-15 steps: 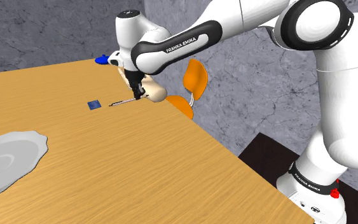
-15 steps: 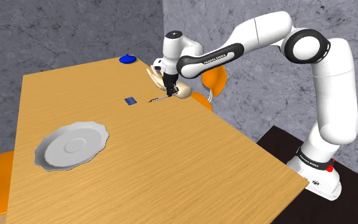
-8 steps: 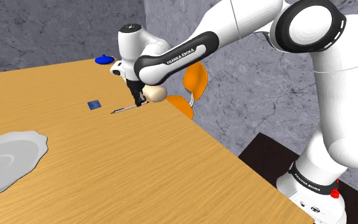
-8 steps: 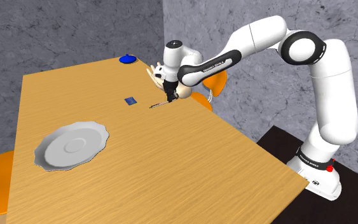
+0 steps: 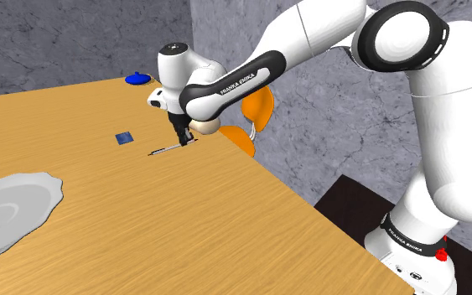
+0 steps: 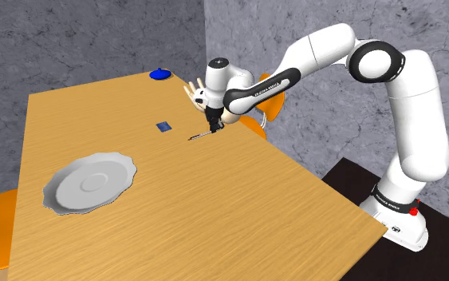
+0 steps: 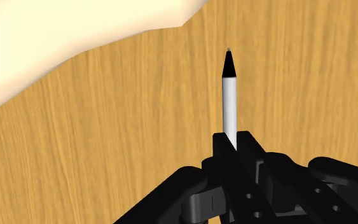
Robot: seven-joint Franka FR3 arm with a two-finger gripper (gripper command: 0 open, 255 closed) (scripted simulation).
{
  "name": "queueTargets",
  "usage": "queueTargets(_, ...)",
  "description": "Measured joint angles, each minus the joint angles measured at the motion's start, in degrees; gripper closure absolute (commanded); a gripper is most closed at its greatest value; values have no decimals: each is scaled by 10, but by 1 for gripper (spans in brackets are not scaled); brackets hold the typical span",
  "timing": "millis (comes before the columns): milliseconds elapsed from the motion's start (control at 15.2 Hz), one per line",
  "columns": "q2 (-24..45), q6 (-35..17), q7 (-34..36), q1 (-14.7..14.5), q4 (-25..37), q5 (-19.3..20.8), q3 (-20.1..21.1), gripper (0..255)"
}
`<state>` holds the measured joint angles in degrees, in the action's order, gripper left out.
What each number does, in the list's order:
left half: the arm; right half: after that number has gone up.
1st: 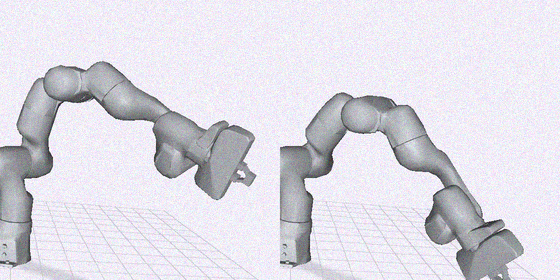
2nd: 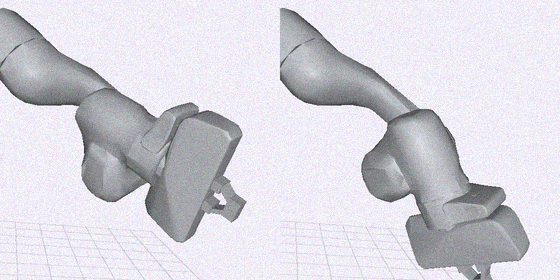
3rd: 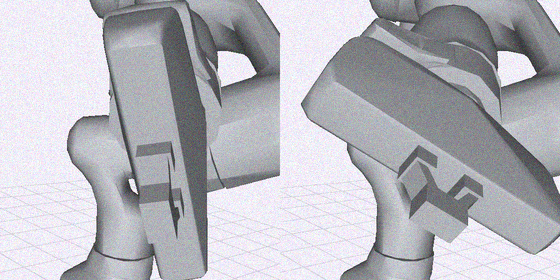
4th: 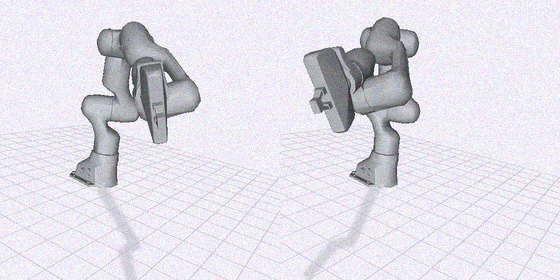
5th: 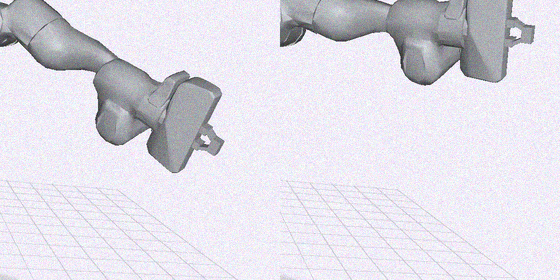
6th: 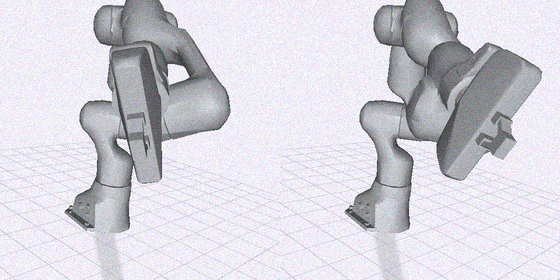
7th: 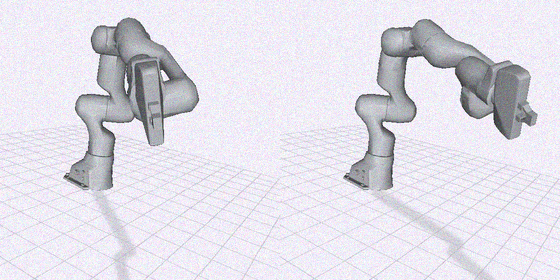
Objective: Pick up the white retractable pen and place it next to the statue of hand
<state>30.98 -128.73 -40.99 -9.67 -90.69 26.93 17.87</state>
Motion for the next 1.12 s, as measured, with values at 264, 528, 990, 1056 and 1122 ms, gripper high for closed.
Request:
queueTargets(264,0,0,0,0,0,0,0,0)
queueTargets(528,0,0,0,0,0,0,0,0)
queueTargets(990,-42,42,-10,1,2,-19,13,0)
queueTargets(1056,-43,44,-10,1,2,-19,13,0)
queueTargets(1122,-44,44,-10,1,2,-20,13,0)
